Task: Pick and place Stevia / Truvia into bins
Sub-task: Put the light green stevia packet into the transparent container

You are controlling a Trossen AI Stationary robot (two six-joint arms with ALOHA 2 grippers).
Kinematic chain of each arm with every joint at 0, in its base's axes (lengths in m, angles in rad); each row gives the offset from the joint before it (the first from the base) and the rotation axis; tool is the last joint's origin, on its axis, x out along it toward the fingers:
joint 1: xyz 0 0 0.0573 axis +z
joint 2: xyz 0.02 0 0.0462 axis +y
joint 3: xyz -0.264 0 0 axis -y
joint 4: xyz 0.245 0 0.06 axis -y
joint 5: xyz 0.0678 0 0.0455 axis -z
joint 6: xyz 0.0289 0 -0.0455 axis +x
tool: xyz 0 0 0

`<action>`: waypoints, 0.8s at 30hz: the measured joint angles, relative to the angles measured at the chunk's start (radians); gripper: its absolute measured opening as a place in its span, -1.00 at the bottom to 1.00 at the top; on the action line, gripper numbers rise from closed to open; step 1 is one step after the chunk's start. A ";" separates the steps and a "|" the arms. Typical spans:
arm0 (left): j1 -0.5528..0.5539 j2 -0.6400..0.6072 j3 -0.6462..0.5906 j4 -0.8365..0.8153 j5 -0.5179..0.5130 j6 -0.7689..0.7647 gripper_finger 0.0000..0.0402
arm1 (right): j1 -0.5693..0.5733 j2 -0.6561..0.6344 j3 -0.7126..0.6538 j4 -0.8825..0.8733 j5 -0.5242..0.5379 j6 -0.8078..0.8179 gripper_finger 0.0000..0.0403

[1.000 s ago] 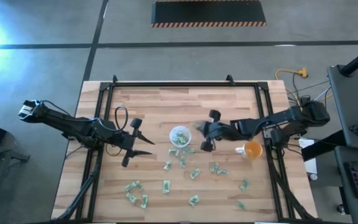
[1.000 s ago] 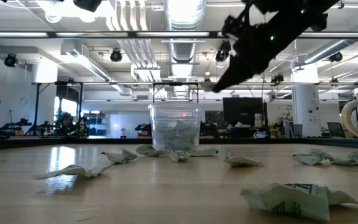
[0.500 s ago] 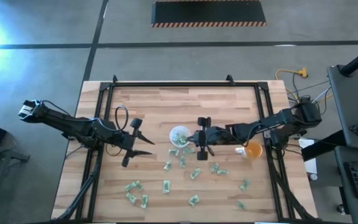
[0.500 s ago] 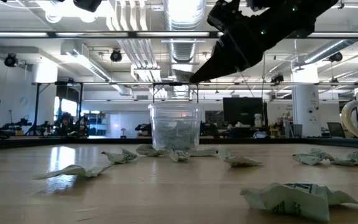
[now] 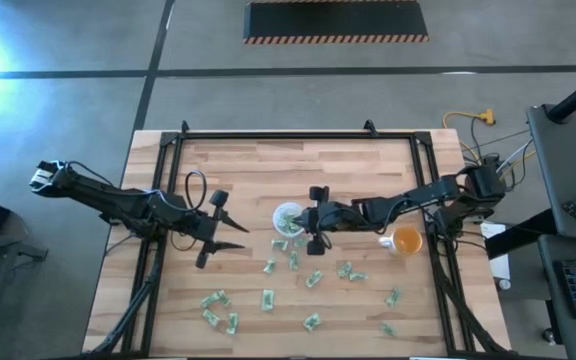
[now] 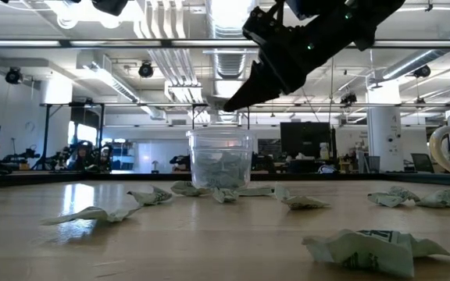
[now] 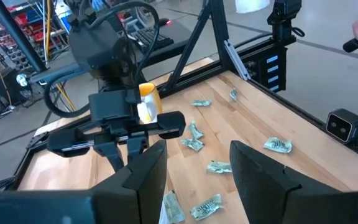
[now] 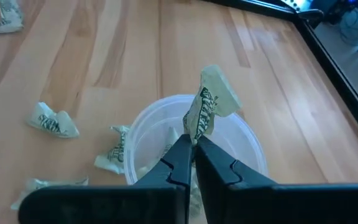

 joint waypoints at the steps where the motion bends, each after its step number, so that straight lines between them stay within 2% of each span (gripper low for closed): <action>1: 0.000 0.001 0.000 0.000 0.000 0.000 -0.20 | 0.000 0.000 0.000 -0.003 0.000 0.009 -0.92; 10: 0.000 0.011 0.000 -0.002 0.000 -0.002 -0.20 | 0.000 -0.003 -0.001 -0.040 0.007 0.012 -0.54; 14: 0.000 0.024 0.000 -0.042 0.004 -0.045 -0.20 | 0.002 -0.038 -0.001 -0.117 0.051 0.014 -0.41; 19: -0.009 0.104 -0.002 -0.139 0.006 -0.152 -0.20 | 0.003 -0.144 -0.001 -0.318 0.058 0.145 -0.35; 24: -0.047 0.247 -0.004 -0.132 -0.011 -0.219 -0.20 | 0.020 -0.242 -0.002 -0.453 0.059 0.297 -0.37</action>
